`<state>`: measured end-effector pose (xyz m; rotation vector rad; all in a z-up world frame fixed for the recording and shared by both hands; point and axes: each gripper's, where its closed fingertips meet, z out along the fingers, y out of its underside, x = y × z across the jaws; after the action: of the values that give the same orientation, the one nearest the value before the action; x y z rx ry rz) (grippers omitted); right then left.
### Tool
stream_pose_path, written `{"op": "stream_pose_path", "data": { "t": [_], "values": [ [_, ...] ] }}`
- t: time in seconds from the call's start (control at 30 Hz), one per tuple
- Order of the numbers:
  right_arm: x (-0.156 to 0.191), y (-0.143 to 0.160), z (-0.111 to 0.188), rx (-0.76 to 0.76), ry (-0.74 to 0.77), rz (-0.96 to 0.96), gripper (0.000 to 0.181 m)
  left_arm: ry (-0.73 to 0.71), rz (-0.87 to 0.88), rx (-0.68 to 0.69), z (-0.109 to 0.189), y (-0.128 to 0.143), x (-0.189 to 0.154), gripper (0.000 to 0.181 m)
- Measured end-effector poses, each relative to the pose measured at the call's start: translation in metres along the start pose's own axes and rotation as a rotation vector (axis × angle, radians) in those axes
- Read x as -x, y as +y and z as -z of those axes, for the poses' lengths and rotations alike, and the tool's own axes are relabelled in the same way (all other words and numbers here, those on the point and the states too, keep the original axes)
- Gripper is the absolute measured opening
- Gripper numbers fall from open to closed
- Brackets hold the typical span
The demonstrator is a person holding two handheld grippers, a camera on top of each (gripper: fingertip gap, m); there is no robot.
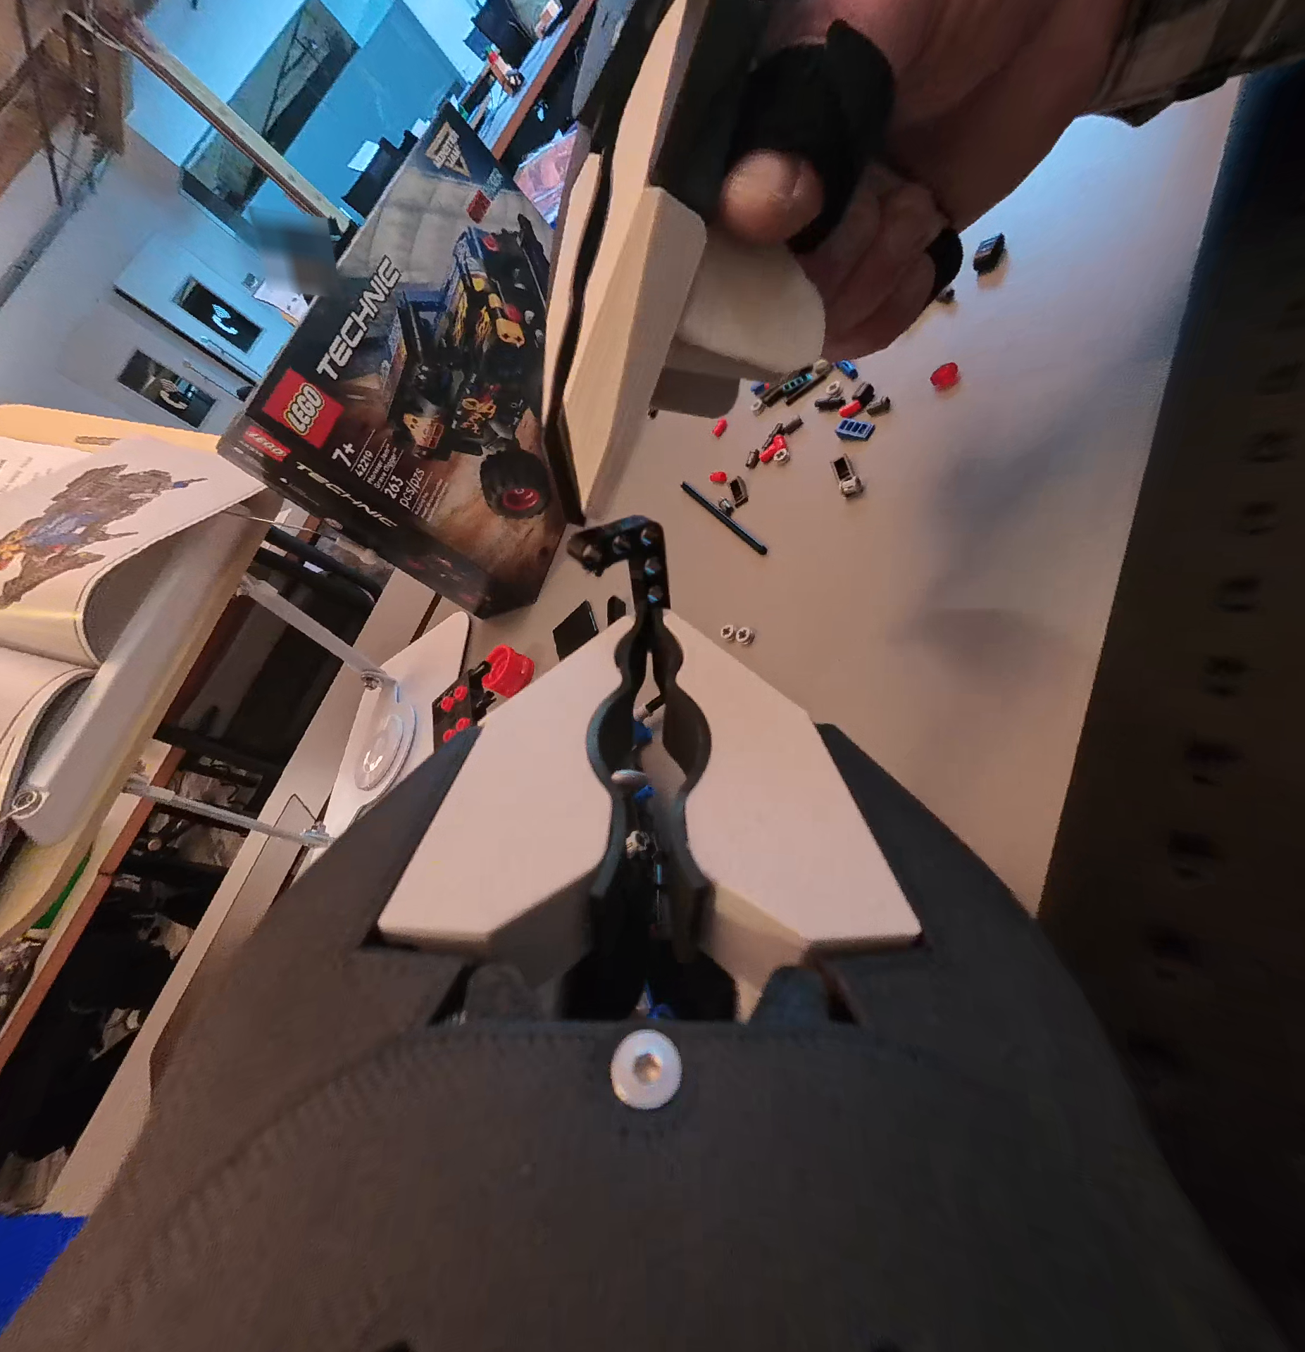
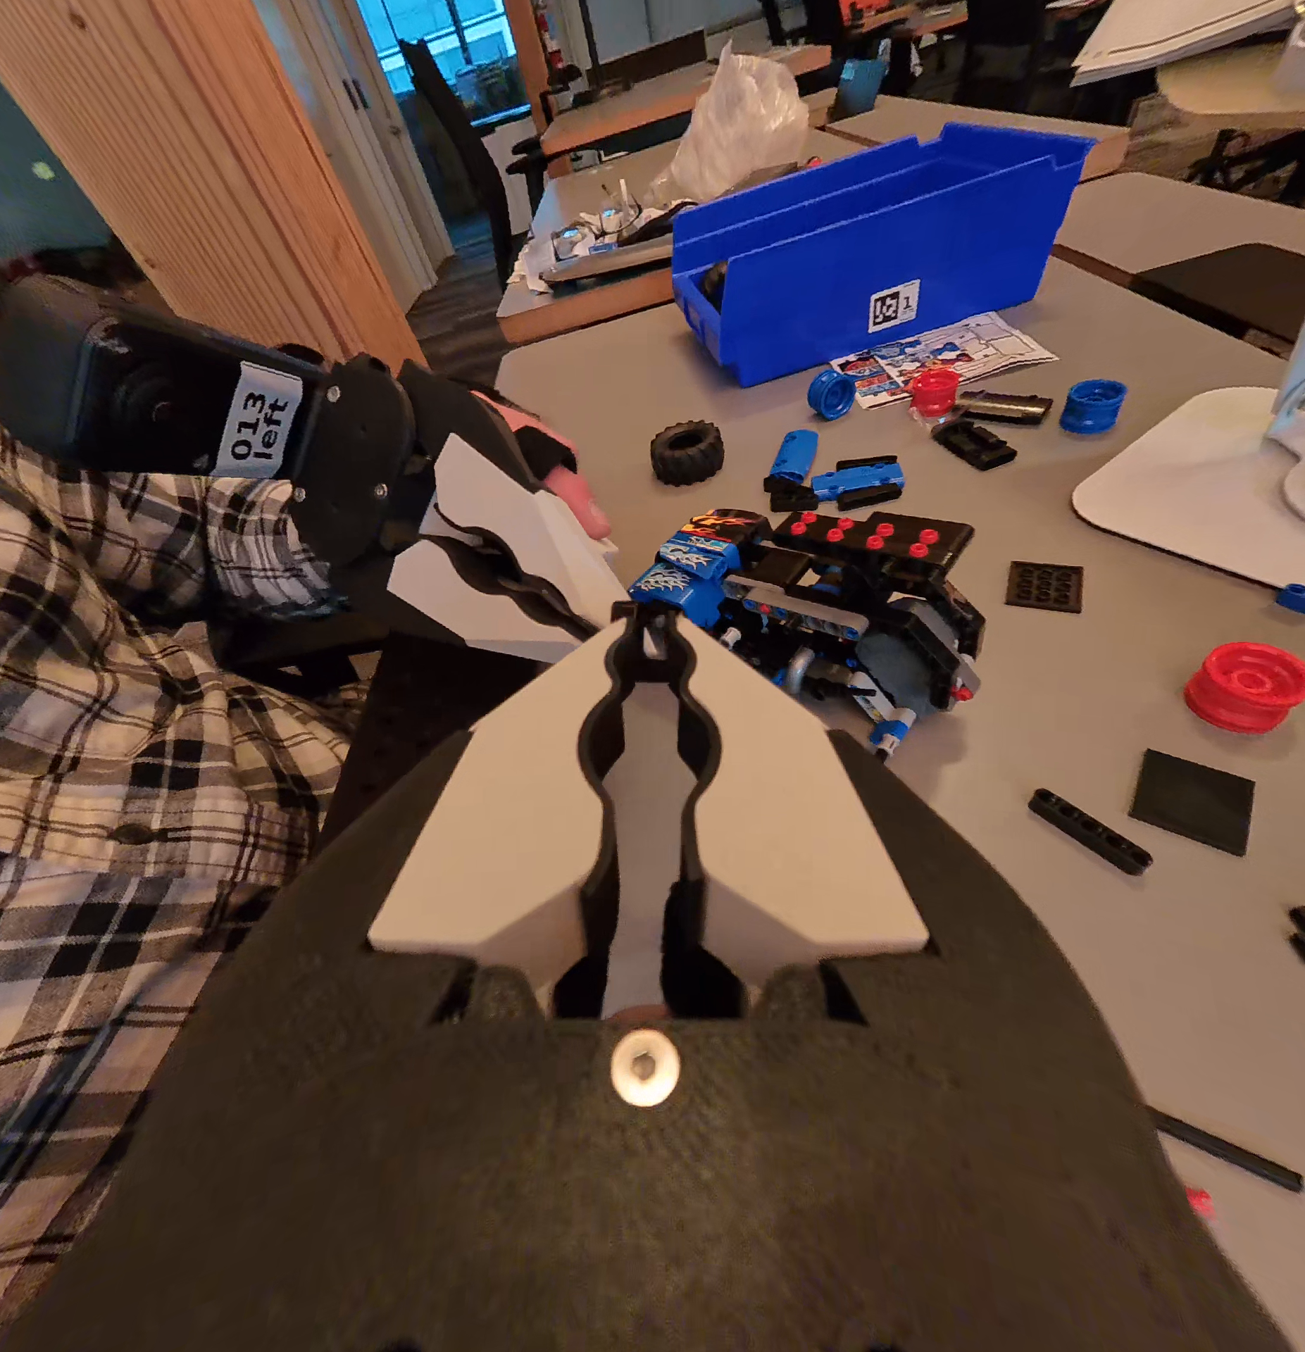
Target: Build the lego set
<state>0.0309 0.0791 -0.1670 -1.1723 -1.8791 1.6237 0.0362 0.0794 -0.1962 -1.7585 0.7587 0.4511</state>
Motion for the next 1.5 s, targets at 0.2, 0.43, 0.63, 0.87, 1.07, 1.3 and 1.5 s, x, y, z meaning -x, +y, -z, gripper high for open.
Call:
{"op": "stream_pose_path", "data": {
  "t": [0.2, 0.43, 0.63, 0.87, 1.07, 1.3, 1.5],
  "values": [
    [0.001, 0.001, 0.005, -0.018, -0.008, -0.033, 0.022, -0.073, 0.077, -0.023, 0.004, -0.003, 0.013, 0.0],
    [0.008, -0.004, -0.013, -0.065, -0.015, -0.061, 0.014, -0.133, 0.027, -0.008, 0.001, -0.009, 0.012, 0.0],
    [0.005, -0.004, -0.011, -0.083, -0.005, -0.055, 0.008, -0.128, 0.015, -0.021, -0.002, -0.013, 0.006, 0.0],
    [0.005, 0.001, -0.007, -0.042, 0.0, 0.01, 0.006, -0.133, 0.055, -0.052, 0.012, -0.014, 0.019, 0.015],
    [0.016, 0.009, -0.015, 0.005, -0.051, 0.022, 0.006, -0.089, -0.074, -0.037, 0.015, -0.011, 0.013, 0.011],
    [0.008, 0.004, -0.012, -0.041, -0.039, -0.056, 0.011, -0.16, -0.117, -0.003, 0.014, -0.006, 0.018, 0.006],
    [0.001, 0.008, -0.012, 0.003, 0.063, 0.061, 0.019, -0.244, -0.071, 0.034, 0.017, 0.001, 0.034, 0.006]
  ]
}}
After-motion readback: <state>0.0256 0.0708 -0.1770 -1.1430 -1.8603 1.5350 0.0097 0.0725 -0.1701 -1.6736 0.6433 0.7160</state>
